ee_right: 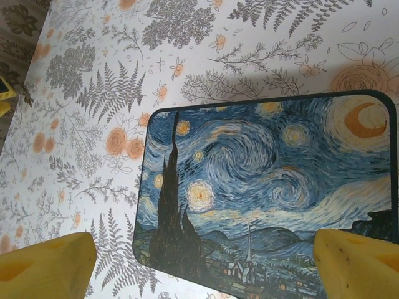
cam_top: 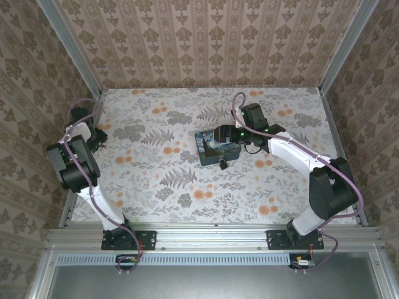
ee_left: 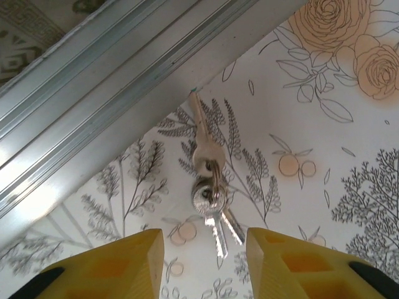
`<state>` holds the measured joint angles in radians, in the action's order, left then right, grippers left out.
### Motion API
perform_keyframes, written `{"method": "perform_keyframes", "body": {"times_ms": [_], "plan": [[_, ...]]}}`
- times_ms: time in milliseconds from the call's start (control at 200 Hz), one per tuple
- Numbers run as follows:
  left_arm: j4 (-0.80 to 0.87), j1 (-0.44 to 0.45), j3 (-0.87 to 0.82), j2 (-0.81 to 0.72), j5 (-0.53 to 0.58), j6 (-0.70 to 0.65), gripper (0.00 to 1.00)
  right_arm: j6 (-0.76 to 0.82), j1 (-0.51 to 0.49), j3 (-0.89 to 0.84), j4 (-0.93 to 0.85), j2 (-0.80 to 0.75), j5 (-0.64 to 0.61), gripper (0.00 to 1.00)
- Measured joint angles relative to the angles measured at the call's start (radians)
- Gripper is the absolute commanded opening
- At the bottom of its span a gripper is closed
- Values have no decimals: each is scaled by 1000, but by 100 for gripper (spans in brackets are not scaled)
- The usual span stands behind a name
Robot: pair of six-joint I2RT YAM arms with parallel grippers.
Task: Unlock a padlock with a key
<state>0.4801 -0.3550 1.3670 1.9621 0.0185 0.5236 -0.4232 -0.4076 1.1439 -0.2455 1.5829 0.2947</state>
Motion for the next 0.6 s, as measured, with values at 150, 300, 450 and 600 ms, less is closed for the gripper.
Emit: {"method": "perform_keyframes", "body": {"times_ms": [150,300,450,600], "plan": [[-13,0,2,24,-3,-2,36,0,-3,12,-10,0,0,91],[-11,-1,28,29,-3,-7,30,0,-9,19,-14,3,0,91],[-12,-1,47,34,-3,-12,27,0,-14,21,-18,4,0,91],[-5,-3,47,37,-3,-15,27,0,-14,24,-24,4,0,91]]}}
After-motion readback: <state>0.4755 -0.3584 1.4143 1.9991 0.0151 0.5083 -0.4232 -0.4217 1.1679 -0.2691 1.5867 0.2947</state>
